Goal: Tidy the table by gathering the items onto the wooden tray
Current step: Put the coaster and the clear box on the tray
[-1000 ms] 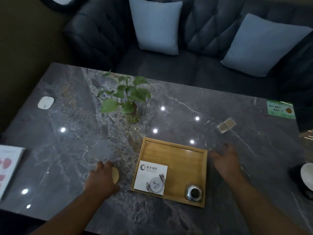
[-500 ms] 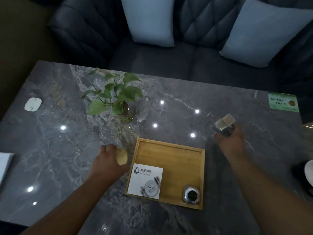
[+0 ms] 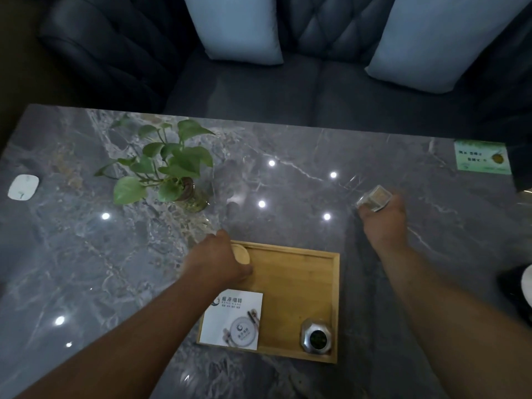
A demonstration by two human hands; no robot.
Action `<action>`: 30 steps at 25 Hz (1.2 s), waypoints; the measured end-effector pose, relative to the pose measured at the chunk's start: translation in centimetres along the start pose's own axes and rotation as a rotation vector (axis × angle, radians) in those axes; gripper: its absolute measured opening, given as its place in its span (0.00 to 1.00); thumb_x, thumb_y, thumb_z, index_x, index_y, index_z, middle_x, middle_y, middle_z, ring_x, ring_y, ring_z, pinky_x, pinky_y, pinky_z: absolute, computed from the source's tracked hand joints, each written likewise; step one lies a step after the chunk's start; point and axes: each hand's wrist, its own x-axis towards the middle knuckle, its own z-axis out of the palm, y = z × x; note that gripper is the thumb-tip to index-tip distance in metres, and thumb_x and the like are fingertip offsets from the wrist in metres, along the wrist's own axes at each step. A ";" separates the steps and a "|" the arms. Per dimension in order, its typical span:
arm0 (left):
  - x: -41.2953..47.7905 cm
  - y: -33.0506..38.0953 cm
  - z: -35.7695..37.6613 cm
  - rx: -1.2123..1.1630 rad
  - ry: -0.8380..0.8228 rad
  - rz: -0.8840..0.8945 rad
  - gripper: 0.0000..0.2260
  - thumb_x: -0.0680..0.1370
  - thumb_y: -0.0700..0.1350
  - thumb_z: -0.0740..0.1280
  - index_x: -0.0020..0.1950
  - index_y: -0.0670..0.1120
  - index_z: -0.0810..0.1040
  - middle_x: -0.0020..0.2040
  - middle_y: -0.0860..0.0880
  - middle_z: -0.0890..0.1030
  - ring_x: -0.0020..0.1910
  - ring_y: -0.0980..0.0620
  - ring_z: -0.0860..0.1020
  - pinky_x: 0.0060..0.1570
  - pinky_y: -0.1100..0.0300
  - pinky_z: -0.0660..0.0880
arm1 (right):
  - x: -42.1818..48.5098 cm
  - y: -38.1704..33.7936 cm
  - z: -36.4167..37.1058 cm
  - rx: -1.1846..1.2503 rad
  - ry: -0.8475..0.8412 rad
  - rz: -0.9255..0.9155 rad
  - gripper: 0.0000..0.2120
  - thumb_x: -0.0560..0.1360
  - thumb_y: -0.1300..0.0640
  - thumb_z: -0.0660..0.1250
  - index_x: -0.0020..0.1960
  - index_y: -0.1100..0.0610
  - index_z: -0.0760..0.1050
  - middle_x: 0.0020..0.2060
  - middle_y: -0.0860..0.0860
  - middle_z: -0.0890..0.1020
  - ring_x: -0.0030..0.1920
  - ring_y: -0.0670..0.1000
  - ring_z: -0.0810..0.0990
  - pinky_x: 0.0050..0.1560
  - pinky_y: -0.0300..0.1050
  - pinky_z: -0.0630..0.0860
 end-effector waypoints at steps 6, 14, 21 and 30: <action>0.3 0.8 1.3 0.085 0.016 0.005 0.40 0.62 0.67 0.75 0.66 0.45 0.70 0.61 0.45 0.76 0.58 0.41 0.80 0.51 0.49 0.78 | -0.6 -0.1 0.4 -0.059 0.044 -0.028 0.22 0.71 0.53 0.77 0.57 0.60 0.72 0.51 0.61 0.81 0.49 0.63 0.82 0.50 0.57 0.79; 0.3 1.4 1.9 0.097 0.011 -0.018 0.41 0.64 0.65 0.77 0.67 0.46 0.64 0.63 0.44 0.73 0.61 0.39 0.79 0.52 0.44 0.80 | -2.1 0.8 0.4 -0.100 0.003 -0.050 0.22 0.71 0.48 0.77 0.55 0.56 0.71 0.48 0.55 0.82 0.46 0.60 0.82 0.48 0.55 0.81; 0.3 1.0 1.9 0.084 0.083 0.031 0.47 0.65 0.67 0.78 0.72 0.44 0.61 0.67 0.42 0.70 0.62 0.39 0.78 0.53 0.45 0.80 | -5.5 1.5 -1.4 0.030 -0.058 -0.052 0.25 0.69 0.51 0.80 0.61 0.50 0.71 0.52 0.53 0.83 0.50 0.54 0.84 0.52 0.51 0.81; -0.5 -0.3 1.9 0.013 0.172 0.013 0.50 0.61 0.71 0.78 0.72 0.48 0.62 0.69 0.43 0.67 0.67 0.39 0.71 0.58 0.40 0.78 | -12.5 1.6 -3.8 -0.048 -0.346 -0.168 0.21 0.68 0.47 0.80 0.53 0.40 0.71 0.41 0.40 0.83 0.42 0.35 0.82 0.33 0.28 0.74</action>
